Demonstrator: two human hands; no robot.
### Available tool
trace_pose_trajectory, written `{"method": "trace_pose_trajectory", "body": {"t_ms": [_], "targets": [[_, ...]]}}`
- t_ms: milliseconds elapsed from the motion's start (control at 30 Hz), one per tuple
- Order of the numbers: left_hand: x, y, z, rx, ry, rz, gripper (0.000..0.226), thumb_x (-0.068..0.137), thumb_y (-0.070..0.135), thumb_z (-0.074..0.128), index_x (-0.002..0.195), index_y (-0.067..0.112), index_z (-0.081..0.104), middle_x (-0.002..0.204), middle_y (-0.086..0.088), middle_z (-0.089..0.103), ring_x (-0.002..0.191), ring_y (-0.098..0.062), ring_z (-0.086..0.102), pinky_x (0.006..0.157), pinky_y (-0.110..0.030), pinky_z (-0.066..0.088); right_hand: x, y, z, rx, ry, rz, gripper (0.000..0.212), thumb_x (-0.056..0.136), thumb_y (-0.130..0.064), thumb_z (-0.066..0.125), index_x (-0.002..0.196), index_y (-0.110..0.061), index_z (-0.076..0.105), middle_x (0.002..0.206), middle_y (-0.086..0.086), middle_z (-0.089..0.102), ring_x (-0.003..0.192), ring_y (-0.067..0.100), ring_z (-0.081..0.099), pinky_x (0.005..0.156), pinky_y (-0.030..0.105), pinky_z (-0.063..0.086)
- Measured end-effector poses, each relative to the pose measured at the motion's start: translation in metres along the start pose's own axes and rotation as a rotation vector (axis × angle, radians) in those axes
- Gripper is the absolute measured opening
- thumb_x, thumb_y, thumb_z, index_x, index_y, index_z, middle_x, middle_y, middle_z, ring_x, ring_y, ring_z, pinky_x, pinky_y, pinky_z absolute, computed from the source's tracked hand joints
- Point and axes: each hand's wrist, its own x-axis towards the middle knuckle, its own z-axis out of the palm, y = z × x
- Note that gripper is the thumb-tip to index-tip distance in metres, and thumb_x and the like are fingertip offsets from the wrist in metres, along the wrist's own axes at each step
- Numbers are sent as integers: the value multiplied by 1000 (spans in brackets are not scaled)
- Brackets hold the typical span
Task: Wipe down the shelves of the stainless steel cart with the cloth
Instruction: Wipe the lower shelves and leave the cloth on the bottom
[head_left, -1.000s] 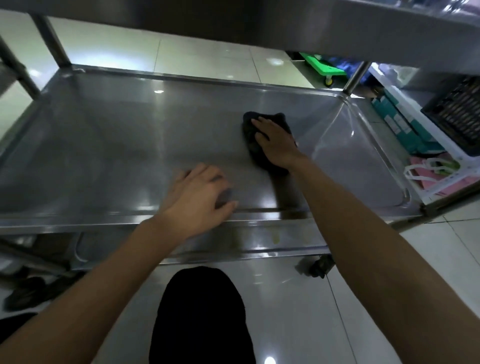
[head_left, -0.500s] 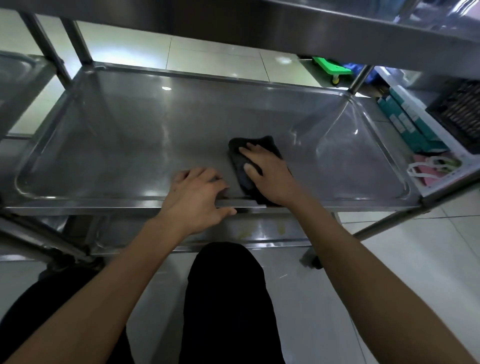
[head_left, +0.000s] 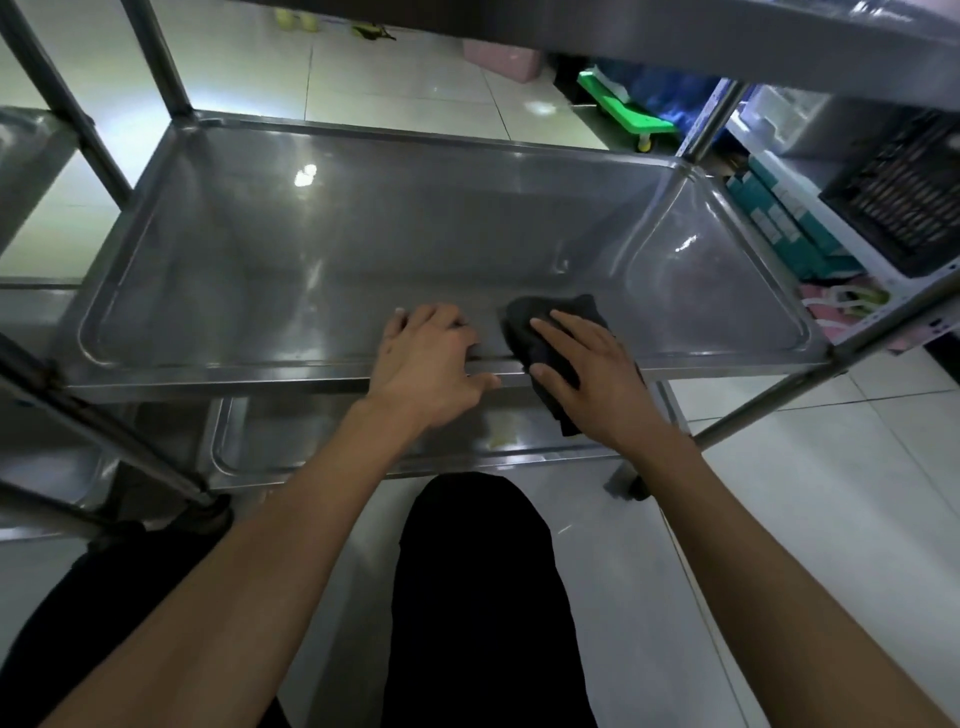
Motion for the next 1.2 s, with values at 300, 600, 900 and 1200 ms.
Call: {"method": "trace_pose_trajectory", "body": {"t_ms": [300, 600, 900, 1200], "targets": [[4, -5, 11, 19, 47, 84, 54, 91, 55, 58, 136, 27, 55, 145, 5, 45, 145, -19, 27, 121, -53, 15, -11, -8, 20, 89, 252, -11, 38, 101, -36, 48, 136, -22, 57, 143, 4, 55, 132, 30, 47, 111, 53, 36], [-73, -56, 21, -118, 488, 295, 22, 91, 14, 64, 111, 12, 73, 107, -4, 66, 99, -28, 59, 79, -41, 44, -64, -50, 56, 270, 323, -151, 35, 95, -15, 57, 129, -14, 64, 139, 5, 56, 124, 30, 50, 104, 45, 44], [-99, -116, 75, -92, 72, 71, 31, 93, 19, 59, 123, 15, 68, 115, -6, 67, 107, -29, 57, 86, -43, 50, -48, -30, 132, 357, 146, -11, 33, 96, -10, 62, 129, -15, 66, 139, 4, 57, 125, 28, 50, 108, 39, 41], [-97, -162, 122, -33, -264, -183, 29, 94, 23, 53, 119, 18, 65, 118, -11, 63, 111, -34, 54, 91, -46, 49, 18, -41, 207, 536, 22, 122, 32, 98, -15, 58, 129, -11, 64, 121, 5, 66, 109, 18, 59, 99, 36, 49]]}}
